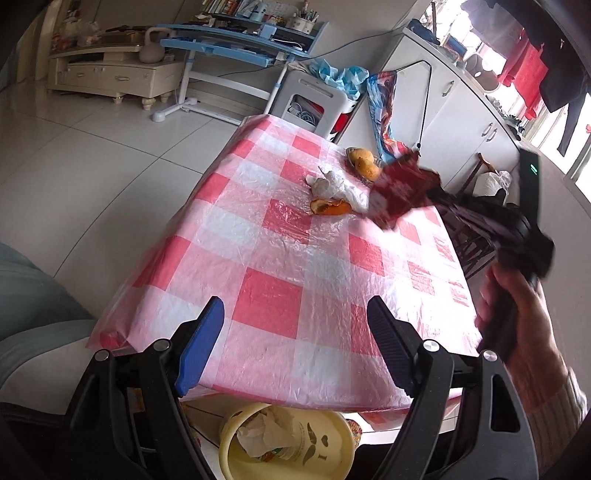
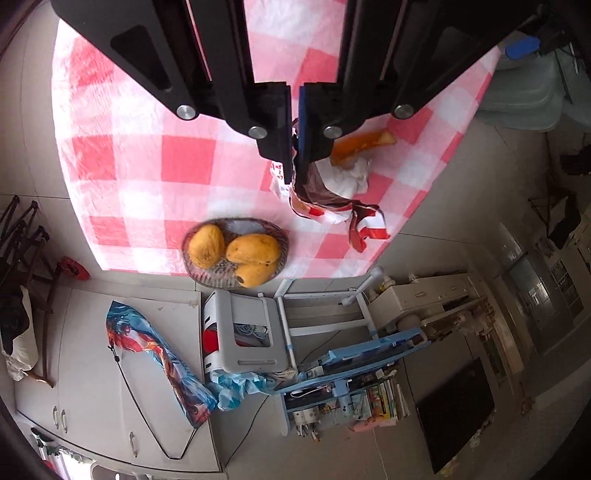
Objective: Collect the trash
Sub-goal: 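Grasp the red snack bag with the right tool, then grasp the orange peel with the left tool while the right tool holds the red snack bag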
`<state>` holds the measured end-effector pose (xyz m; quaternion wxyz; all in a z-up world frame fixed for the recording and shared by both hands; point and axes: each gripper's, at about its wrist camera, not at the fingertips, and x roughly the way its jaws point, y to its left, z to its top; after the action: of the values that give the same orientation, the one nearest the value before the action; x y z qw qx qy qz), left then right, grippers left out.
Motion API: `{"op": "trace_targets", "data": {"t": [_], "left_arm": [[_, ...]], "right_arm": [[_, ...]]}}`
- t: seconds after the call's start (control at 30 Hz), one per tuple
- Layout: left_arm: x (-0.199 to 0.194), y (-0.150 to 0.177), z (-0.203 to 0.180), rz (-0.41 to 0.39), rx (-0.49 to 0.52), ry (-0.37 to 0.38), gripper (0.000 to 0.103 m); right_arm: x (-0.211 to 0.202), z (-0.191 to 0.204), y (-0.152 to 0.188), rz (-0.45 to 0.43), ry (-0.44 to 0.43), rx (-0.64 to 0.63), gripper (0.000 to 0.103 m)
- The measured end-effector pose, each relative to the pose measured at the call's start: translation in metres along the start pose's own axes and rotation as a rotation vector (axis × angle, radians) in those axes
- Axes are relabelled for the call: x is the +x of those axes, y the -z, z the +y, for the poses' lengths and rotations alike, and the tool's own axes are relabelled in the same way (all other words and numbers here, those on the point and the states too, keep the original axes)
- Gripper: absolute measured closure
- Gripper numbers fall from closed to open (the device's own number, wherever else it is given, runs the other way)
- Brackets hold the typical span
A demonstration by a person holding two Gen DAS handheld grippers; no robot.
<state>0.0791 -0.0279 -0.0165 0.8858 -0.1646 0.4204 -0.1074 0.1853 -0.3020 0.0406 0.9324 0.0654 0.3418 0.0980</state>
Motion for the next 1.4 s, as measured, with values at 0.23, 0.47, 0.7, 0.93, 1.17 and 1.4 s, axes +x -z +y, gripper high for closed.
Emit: {"op": "trace_targets", "data": {"t": [0.23, 0.47, 0.7, 0.93, 1.17, 1.4], "left_arm": [[0.005, 0.006, -0.002, 0.017, 0.019, -0.016, 0.027], [0.012, 0.011, -0.001, 0.026, 0.046, -0.048, 0.027], [0.013, -0.008, -0.008, 0.002, 0.083, -0.048, 0.027], [0.054, -0.059, -0.046, -0.007, 0.256, -0.046, 0.027], [0.123, -0.096, -0.06, 0.052, 0.328, -0.069, 0.027], [0.169, -0.107, -0.076, 0.085, 0.383, -0.082, 0.027]], "right_arm": [[-0.025, -0.016, 0.058, 0.124, 0.013, -0.067, 0.099], [-0.031, -0.028, 0.071, 0.149, 0.028, 0.003, 0.042], [-0.038, -0.028, 0.065, 0.066, 0.093, -0.021, 0.029], [-0.003, -0.027, 0.072, 0.192, 0.096, -0.052, 0.028], [-0.002, -0.042, 0.072, 0.203, 0.1, -0.014, 0.028], [0.009, -0.038, 0.076, 0.242, 0.145, -0.076, 0.028]]}}
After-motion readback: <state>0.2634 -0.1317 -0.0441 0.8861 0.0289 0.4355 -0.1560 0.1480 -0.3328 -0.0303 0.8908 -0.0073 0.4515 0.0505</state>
